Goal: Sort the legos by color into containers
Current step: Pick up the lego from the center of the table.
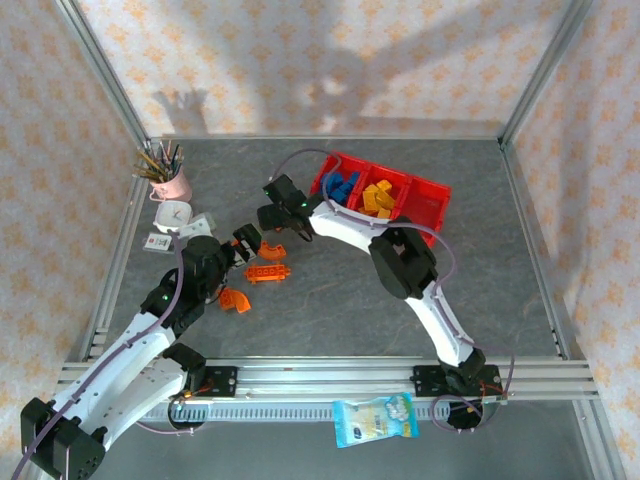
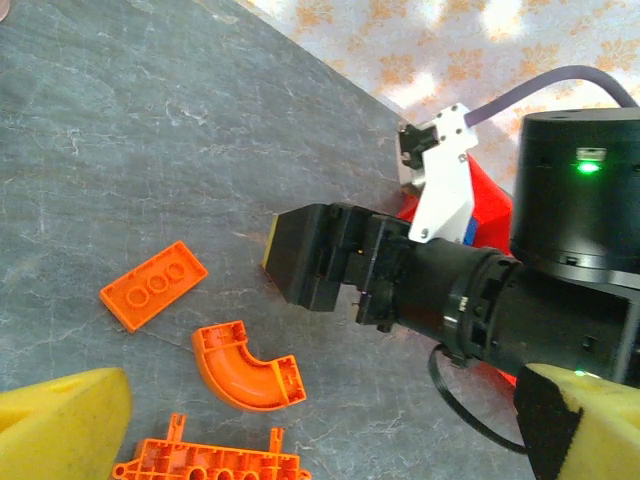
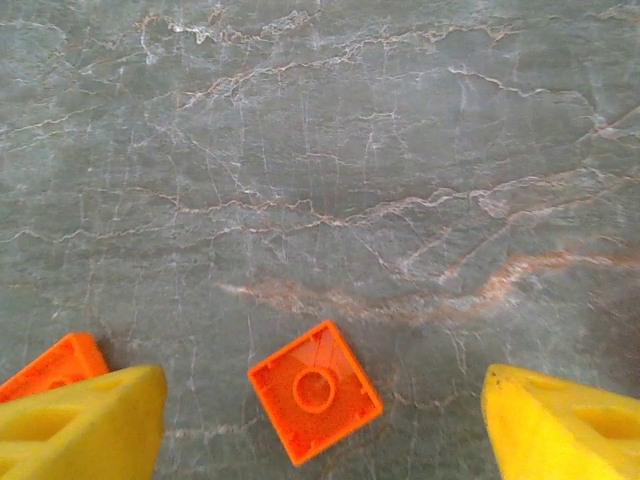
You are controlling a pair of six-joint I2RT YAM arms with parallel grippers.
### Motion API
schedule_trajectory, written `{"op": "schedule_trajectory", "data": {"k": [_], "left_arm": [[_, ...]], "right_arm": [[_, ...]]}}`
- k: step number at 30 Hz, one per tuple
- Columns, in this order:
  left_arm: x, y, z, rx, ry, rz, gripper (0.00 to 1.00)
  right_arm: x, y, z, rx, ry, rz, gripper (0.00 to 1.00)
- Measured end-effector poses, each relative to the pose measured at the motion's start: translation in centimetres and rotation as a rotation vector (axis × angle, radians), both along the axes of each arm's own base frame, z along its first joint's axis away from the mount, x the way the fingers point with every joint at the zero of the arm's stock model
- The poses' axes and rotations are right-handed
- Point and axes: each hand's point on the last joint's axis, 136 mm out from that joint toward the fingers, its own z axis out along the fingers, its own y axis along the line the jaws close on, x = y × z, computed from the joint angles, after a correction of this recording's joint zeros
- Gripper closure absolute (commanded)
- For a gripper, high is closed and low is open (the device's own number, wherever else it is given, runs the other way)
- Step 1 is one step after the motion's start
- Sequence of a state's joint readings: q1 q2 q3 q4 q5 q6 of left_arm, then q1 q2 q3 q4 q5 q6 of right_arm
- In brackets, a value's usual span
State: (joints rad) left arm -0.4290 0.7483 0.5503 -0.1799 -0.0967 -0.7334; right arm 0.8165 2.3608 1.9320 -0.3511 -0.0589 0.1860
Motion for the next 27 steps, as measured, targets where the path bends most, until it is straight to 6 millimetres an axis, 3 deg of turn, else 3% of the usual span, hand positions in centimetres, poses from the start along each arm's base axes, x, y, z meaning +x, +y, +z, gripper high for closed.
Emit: {"op": "schedule_trajectory", "data": {"k": [8,21,27], "left_arm": [[0.0,0.3,-0.1,0.008,0.0,0.015,0.01],[0.0,0.3,-0.2,0.007,0.003,0.015,0.01],[0.1,0.3,-0.6,0.013,0.015,0.015,0.01]], "right_arm": [[-0.6,-0.2,-2.3,-0.095,0.005,0.098,0.28],[-0.6,-0.1,-3.4,-0.174,-0.02,0.199,0.43],[0.2,0.5,-3.6,-0.185,-0.04,0.213,0.57]]}}
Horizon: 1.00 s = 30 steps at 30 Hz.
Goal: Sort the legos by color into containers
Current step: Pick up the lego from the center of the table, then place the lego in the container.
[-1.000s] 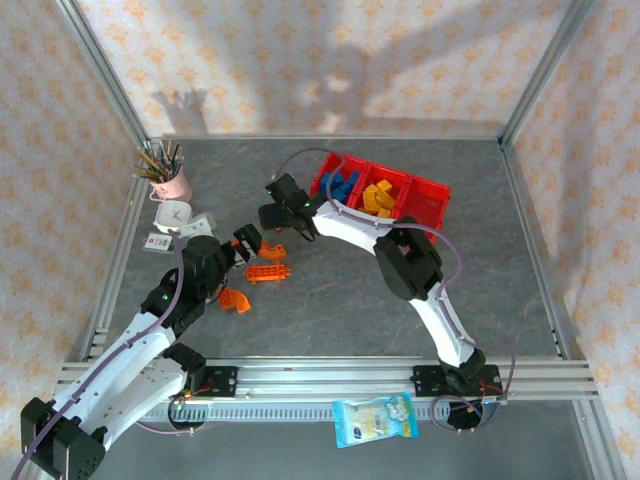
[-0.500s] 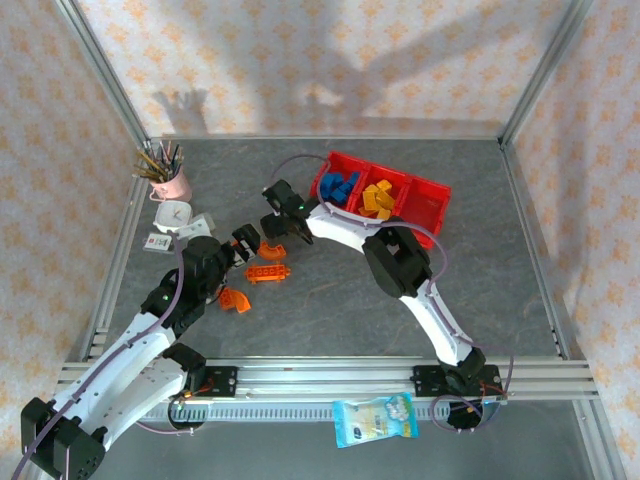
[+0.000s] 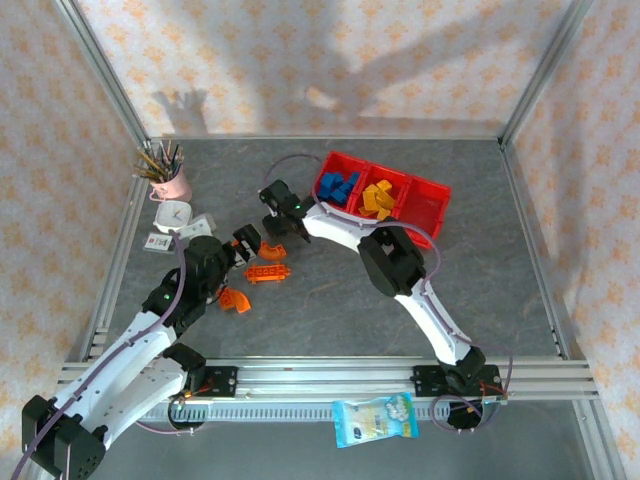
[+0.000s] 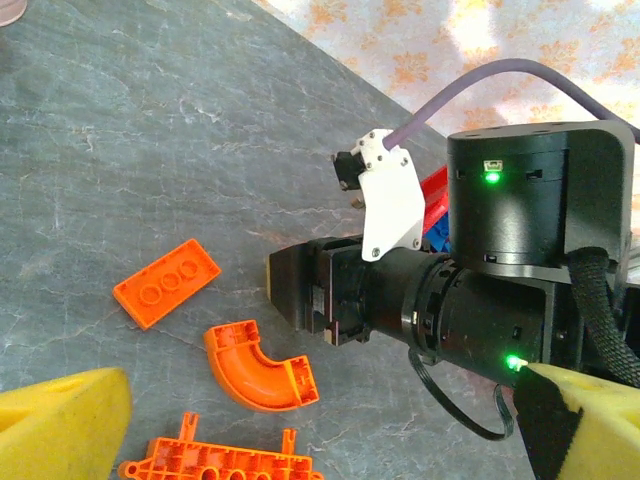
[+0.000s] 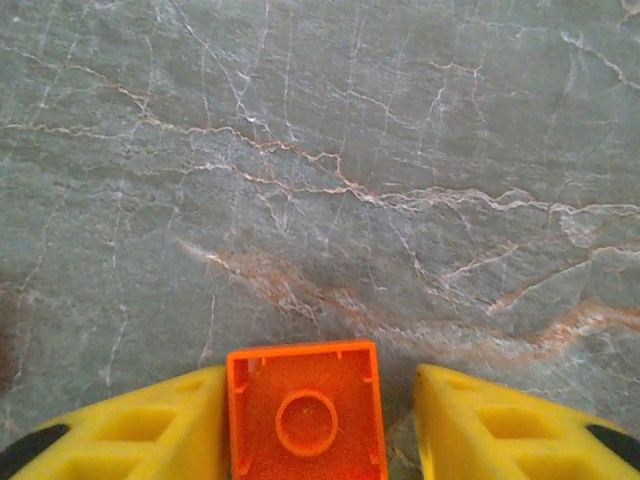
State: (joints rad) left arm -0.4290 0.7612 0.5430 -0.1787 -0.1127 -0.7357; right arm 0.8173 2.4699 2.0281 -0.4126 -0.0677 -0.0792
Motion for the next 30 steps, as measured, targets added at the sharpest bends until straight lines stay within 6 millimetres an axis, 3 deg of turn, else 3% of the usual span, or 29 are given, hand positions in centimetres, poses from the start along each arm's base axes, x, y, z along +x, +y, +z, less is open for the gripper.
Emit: {"op": "schedule_trajectory", "data": {"k": [7,12,17,24,26,30], "left_arm": [[0.0,0.0,-0.3,0.002,0.005,0.0,0.01],[-0.1,0.0,-0.3,0.001,0.006,-0.003,0.01],[-0.1,-0.5,-0.3,-0.01,0.009,-0.025,0.01],[0.5,-2.1,-0.1,-0.041,0.025,-0.095,0.01],[0.8,-2.9,0.0,-0.056,0.026,-0.123,0.01],[1.5,-4.2,0.1,-0.081,0.03,-0.172,0.01]], "right_arm": [[0.1,0.1,0.3,-0.003,-0.004,0.008,0.72],[-0.2,0.0,0.3,0.001,0.007,0.005,0.74],[-1.9,-1.8,1.7,0.001,0.034,-0.018,0.75],[-4.1,-6.9,8.7,0.104,0.009,-0.15,0.75],[-4.2,-9.4,10.6,0.142,-0.009,-0.219,0.75],[-4.2,-15.0,12.3,0.18,-0.029,-0.369,0.75]]}}
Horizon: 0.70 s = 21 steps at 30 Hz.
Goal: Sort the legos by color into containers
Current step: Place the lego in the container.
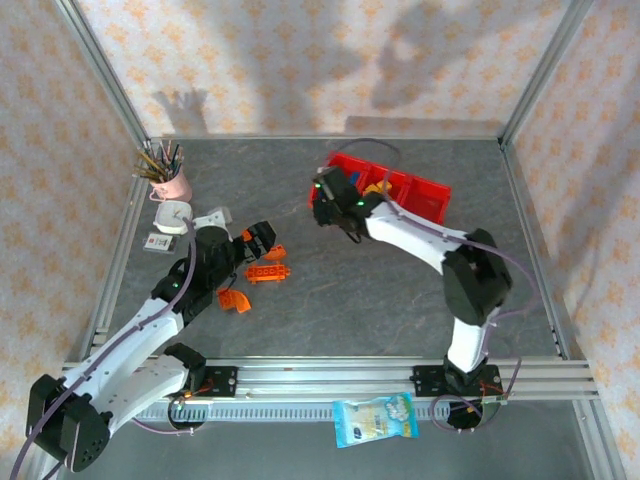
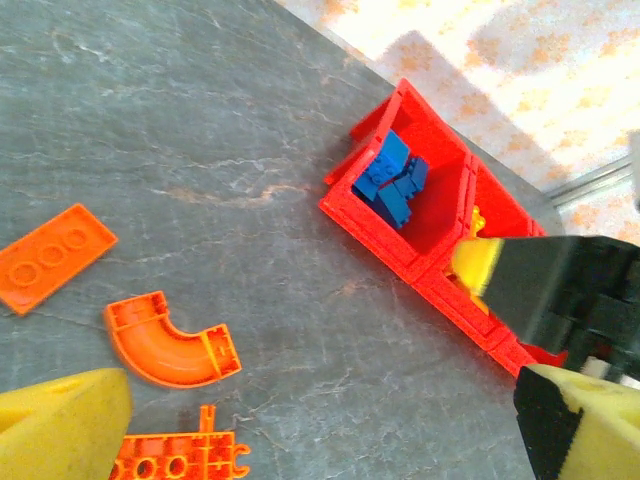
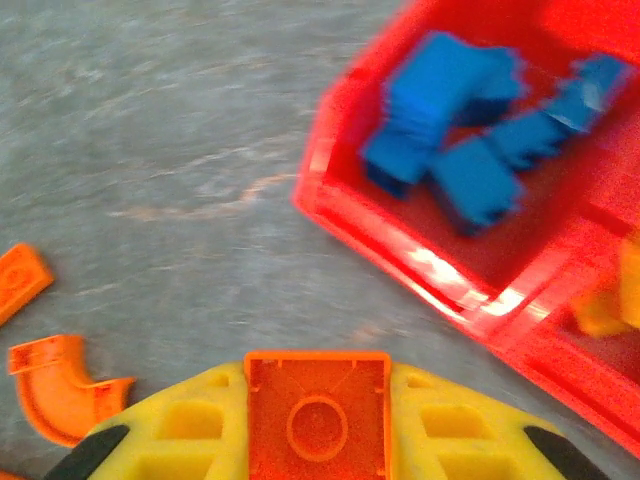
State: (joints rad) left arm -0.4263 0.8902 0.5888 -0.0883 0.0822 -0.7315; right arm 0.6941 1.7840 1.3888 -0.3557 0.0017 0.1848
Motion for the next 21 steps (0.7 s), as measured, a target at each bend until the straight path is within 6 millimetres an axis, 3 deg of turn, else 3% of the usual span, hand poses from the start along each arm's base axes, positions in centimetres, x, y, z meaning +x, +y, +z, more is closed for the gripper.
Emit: {"op": "schedule_trajectory", "data": {"k": [7,13,17,21], "left_arm": [[0.6,-4.0,-0.5,-0.009,0.01,-0.108,0.01],[1.1,-6.8,-1.5,-0.014,0.017,-0.176,0.01],[1.6,-7.8,-1.7,-0.017,0.018,-0.193,0.01],[2.4,-8.3,-0.8,-0.03,-0.009,-0.193,0.01]], "right_arm": [[-0.6,-11.0,-0.1,-0.003,0.004,-0.3,0.75],[-0.5,-19.3,-0.7,-0.011,0.004,-0.523,0.75],[0.5,-23.1,-1.5,-0.017,0.016,-0.623,0.74],[2.2,-24.8,-3.4,-0.036,0.042,-0.668,0.66]]}}
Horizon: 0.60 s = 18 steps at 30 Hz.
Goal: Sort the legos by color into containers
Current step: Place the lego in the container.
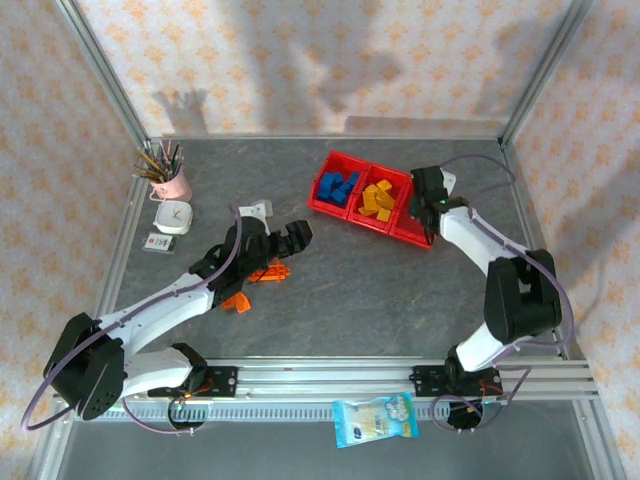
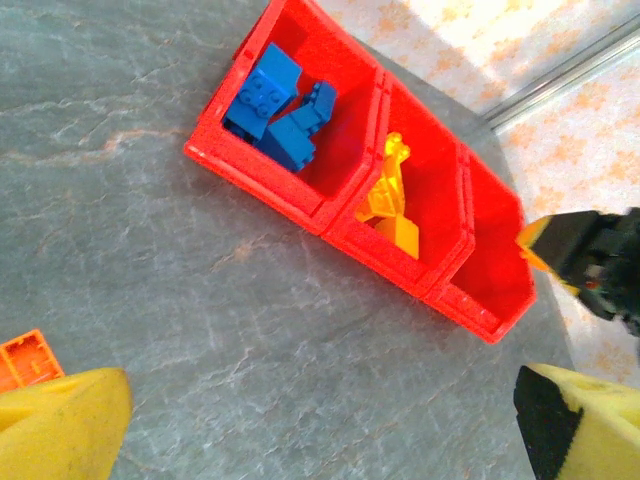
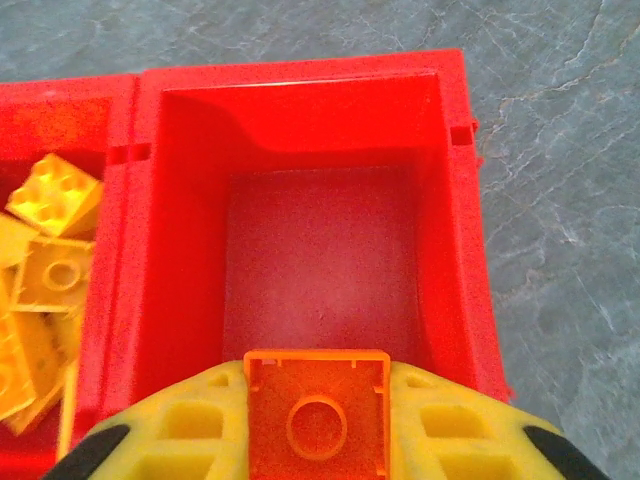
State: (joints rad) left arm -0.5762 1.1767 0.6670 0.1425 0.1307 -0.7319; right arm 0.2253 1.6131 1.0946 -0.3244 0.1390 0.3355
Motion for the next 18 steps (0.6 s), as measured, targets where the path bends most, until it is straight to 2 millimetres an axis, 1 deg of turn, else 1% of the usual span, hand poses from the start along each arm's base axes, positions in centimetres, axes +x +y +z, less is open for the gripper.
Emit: {"op": "schedule_trajectory", "data": {"k": [2,3,4,6,9,14,15,17,18], "left_arm": [[0.3,-0.2,0.4,-0.005,-0.009,0.001,0.01],[0.4,-0.2,0.7,-0.006,-0.014,0.003,0.01],[0.5,-0.2,0.9,-0.006,-0.02,0.003,0.01],[0.7,-0.3,1.4,-0.007,-0.031,0.003,0.01],[0.8,-0.2,1.5,0.002,-0.038,0.006,0.01],[0.8,0.1,1.9,0.009,-0.052,0.015,0.01],[0.8,0.2,2.1,0.007,-0.059,0.02,0.01],[0.7,0.5,2.7,0.003,-0.073,0.028,0.01],[0.6,0.7,3.1,0.001,-0.081,0.036,0.01]], "right_arm": [[0.9,-0.2,-1.0,-0.011,0.022,-0.002,0.6],[1.3,-0.3,-1.3,-0.015,0.03,-0.001,0.56],[1.5,-0.1,-1.5,-0.015,0.033,0.005,0.52],[1.9,0.1,-1.2,-0.01,0.026,0.019,0.49],[2.4,0.5,-0.3,0.005,-0.002,0.036,0.46],[2.2,1.3,1.8,0.017,-0.046,0.066,0.43],[2.1,1.8,2.4,0.02,-0.058,0.08,0.42],[1.7,3.4,3.6,0.03,-0.085,0.122,0.4],[1.4,4.6,4.3,0.036,-0.1,0.154,0.39]]}}
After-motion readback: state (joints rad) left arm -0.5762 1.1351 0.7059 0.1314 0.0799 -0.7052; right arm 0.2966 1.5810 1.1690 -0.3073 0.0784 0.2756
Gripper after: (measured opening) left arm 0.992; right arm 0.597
